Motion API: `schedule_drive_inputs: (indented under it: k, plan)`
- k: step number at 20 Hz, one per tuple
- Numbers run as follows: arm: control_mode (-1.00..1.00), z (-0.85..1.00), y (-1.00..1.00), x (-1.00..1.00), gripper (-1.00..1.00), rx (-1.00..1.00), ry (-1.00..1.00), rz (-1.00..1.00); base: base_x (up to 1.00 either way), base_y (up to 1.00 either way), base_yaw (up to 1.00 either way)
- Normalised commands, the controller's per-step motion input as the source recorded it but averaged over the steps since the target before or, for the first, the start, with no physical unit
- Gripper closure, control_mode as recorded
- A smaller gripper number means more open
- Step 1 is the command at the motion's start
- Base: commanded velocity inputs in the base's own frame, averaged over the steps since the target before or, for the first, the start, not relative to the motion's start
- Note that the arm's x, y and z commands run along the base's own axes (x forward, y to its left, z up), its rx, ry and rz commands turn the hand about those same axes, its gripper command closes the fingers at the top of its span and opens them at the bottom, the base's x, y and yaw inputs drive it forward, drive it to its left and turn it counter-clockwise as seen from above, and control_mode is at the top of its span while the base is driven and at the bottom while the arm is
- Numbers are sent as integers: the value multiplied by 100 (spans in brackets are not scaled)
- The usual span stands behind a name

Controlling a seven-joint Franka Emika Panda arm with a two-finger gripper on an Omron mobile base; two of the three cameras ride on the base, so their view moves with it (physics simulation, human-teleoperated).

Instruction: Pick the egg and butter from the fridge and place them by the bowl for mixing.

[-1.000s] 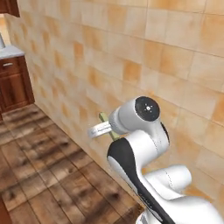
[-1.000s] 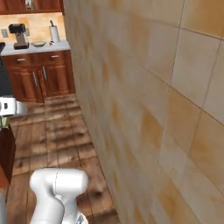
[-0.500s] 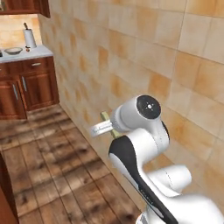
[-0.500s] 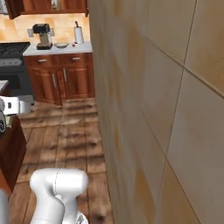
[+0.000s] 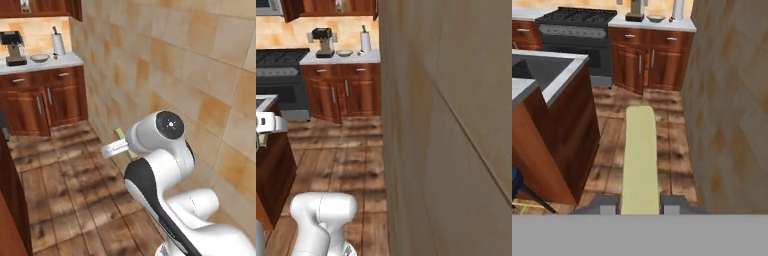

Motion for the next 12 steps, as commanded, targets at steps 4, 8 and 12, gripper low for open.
schedule_drive_inputs:
  k: [4,8,12]
  plan:
    - [100,0,0,0,100,0,0,0,100,0,6]
    - [100,0,0,0,100,0,0,0,100,-3,0]
    - [100,0,0,0,100,0,0,0,100,-1,0]
